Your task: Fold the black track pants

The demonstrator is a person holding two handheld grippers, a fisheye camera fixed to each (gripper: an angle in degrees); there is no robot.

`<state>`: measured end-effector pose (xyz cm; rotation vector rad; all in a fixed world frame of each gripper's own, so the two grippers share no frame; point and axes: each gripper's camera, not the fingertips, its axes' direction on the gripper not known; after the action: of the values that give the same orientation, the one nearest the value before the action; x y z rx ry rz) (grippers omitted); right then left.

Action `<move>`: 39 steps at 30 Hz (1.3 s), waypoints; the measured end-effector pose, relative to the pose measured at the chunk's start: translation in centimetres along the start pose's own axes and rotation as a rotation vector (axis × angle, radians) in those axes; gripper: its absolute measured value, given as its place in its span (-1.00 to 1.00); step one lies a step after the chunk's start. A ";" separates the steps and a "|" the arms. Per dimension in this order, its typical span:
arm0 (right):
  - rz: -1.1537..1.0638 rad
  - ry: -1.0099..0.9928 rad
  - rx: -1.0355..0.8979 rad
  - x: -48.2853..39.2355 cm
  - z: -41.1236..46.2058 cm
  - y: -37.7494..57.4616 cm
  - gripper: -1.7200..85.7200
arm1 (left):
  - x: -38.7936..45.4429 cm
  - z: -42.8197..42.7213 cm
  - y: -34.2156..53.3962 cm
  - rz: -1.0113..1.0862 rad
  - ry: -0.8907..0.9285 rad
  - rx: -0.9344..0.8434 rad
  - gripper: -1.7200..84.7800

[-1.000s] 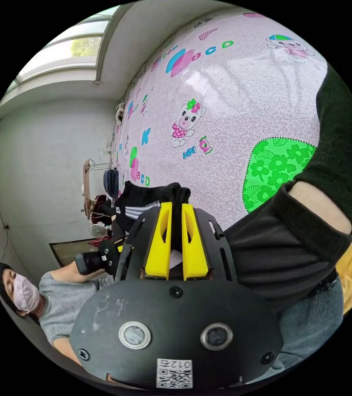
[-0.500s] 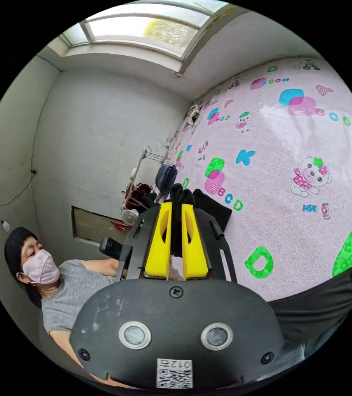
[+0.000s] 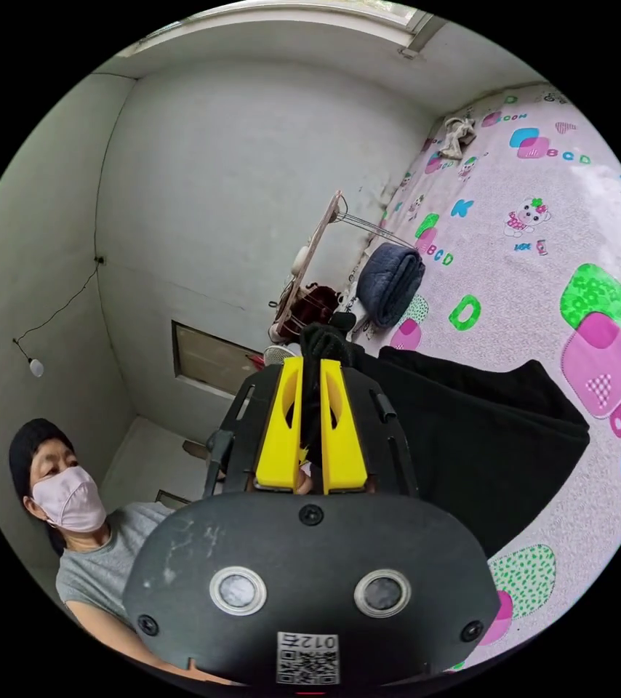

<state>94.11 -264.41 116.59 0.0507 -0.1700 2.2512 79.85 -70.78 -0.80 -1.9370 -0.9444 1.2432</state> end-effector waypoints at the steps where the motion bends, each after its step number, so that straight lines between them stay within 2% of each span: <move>1: 0.008 0.001 -0.016 1.6 1.4 -0.5 -0.89 | -1.3 -0.5 0.2 -0.028 -0.004 0.004 -0.94; 7: 0.073 0.092 -0.096 9.5 6.1 -2.6 -0.89 | -12.9 -3.2 2.4 -0.318 -0.030 -0.018 -0.93; 11: 0.139 0.154 -0.122 15.0 7.6 -3.7 -0.87 | -19.7 -4.0 4.8 -0.628 0.010 -0.036 -0.92; 14: 0.177 0.093 -0.127 18.4 8.1 -4.6 -0.88 | -22.7 -5.2 6.3 -0.805 -0.042 -0.031 -0.91; 16: 0.186 0.072 -0.099 19.6 7.3 -5.1 -0.85 | -23.7 -6.5 6.9 -0.853 -0.073 0.010 -0.90; 18: 0.168 0.053 -0.106 20.3 5.8 -5.6 -0.85 | -24.5 -8.9 7.9 -0.912 -0.037 0.164 -0.90; 19: 0.162 0.056 -0.122 20.8 4.4 -5.9 -0.84 | -24.7 -9.3 8.0 -0.921 -0.039 0.180 -0.89; 22: 0.152 0.112 -0.127 22.6 -2.1 -6.0 -0.81 | -24.3 -10.9 7.2 -0.885 -0.107 0.218 -0.89; 25: 0.170 0.259 -0.089 24.8 -11.9 -5.2 -0.77 | -22.7 -10.2 5.5 -0.771 -0.161 0.143 -0.89; 29: 0.344 0.412 0.029 28.8 -26.6 -1.5 -0.72 | -19.5 -6.3 3.5 -0.632 -0.158 0.003 -0.89; 34: 0.510 0.370 0.045 32.4 -34.8 3.1 -0.70 | -14.6 0.1 2.3 -0.508 -0.038 -0.181 -0.87; 37: 0.544 0.304 0.065 33.6 -36.4 3.0 -0.71 | -7.8 4.9 2.5 -0.310 0.007 -0.344 -0.85; 39: 0.537 0.271 0.082 33.6 -36.9 1.8 -0.71 | 0.0 8.7 3.9 -0.054 0.025 -0.495 -0.82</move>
<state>72.17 -234.55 83.05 -0.2879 0.0650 2.7681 72.63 -71.74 -6.94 -2.2714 -1.3812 1.0155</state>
